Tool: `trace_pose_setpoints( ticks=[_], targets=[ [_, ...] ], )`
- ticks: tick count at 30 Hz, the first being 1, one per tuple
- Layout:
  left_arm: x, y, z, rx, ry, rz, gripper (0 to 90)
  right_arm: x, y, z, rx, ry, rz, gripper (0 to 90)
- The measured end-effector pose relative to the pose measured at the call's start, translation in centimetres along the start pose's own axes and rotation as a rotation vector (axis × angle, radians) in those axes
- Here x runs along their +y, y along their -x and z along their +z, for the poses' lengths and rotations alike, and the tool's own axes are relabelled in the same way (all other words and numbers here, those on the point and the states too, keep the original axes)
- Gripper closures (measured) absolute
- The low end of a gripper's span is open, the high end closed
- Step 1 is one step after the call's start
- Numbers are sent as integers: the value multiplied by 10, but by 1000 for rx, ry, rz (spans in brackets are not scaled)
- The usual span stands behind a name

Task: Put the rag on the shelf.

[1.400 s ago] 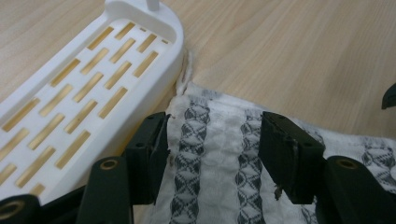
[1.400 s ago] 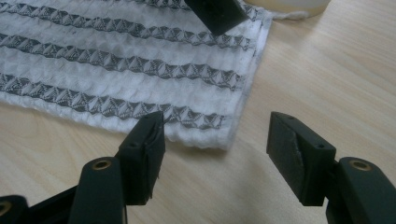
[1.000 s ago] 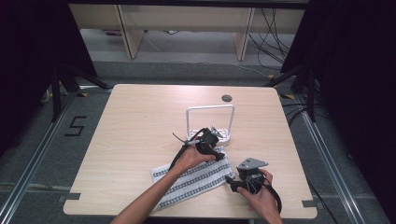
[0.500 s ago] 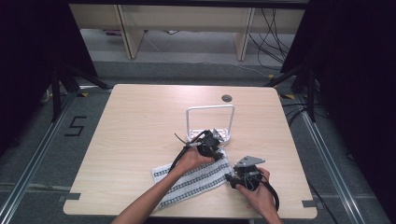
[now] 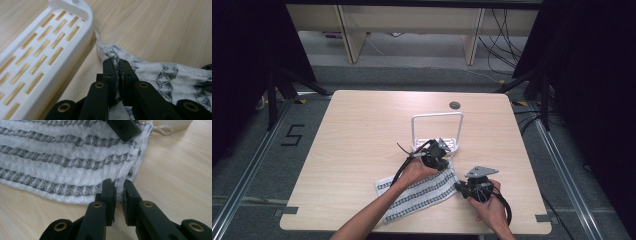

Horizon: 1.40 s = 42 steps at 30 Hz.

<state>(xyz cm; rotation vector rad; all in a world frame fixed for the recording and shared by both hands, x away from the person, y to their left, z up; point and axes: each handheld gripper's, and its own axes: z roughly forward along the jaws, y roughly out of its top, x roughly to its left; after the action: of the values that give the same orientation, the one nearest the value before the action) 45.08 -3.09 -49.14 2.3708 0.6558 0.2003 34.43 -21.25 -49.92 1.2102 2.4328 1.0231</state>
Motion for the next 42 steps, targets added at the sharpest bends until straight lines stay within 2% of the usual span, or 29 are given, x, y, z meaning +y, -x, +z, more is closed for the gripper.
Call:
trace_pose_setpoints(
  ticks=[1,3,4,5,6,7,9,10,12,13,14,15,19,20,22,24,25,27,32,36,39,40,42],
  targets=[
    [1,1,-2,2,23,-10,850,1,1,-1,-2,8,-16,828],
    [2,-1,-8,6,25,5,851,2,3,-2,-3,20,-23,831],
    [2,1,-11,13,45,-17,851,2,2,-4,-2,17,-5,832],
    [3,-1,-15,15,33,1,851,3,4,-4,-2,34,-18,833],
    [3,0,-18,20,56,-20,851,4,3,-5,3,41,-5,834],
    [3,-2,-22,17,51,-8,851,6,3,-7,5,45,-6,835],
    [4,-1,-30,27,80,-30,851,8,3,-10,20,78,-13,837],
    [4,-1,-34,26,90,-33,851,11,1,-13,32,83,1,837],
    [4,-1,-45,26,112,-43,851,16,-1,-20,16,93,-13,838],
    [4,-2,-56,29,137,-49,851,19,-3,-24,17,114,13,839],
    [4,-2,-56,29,137,-49,851,19,-3,-24,17,114,13,839],
    [4,-2,-61,31,147,-57,851,22,0,-26,14,125,-9,840],
    [6,-2,-85,40,195,-67,851,32,2,-31,25,163,-10,842],
    [7,-3,-91,46,200,-59,851,35,1,-33,22,173,-2,843],
    [9,-2,-101,62,211,-73,851,42,1,-39,13,194,-16,844],
    [11,-1,-111,69,224,-84,851,50,-1,-44,13,206,-8,845],
    [14,0,-120,78,241,-94,850,59,2,-48,10,224,-44,845],
    [15,0,-125,76,254,-94,850,62,0,-51,5,224,-26,846],
    [21,2,-146,72,305,-104,850,82,6,-66,-4,267,-59,846],
    [28,1,-160,65,342,-115,850,98,6,-78,-18,295,-57,847],
    [34,0,-170,72,393,-150,850,114,8,-86,-23,328,-62,847],
    [35,-1,-174,76,409,-156,849,119,10,-89,-25,330,-77,847],
    [40,-3,-182,75,421,-169,849,131,13,-93,-26,352,-85,848]
  ],
)
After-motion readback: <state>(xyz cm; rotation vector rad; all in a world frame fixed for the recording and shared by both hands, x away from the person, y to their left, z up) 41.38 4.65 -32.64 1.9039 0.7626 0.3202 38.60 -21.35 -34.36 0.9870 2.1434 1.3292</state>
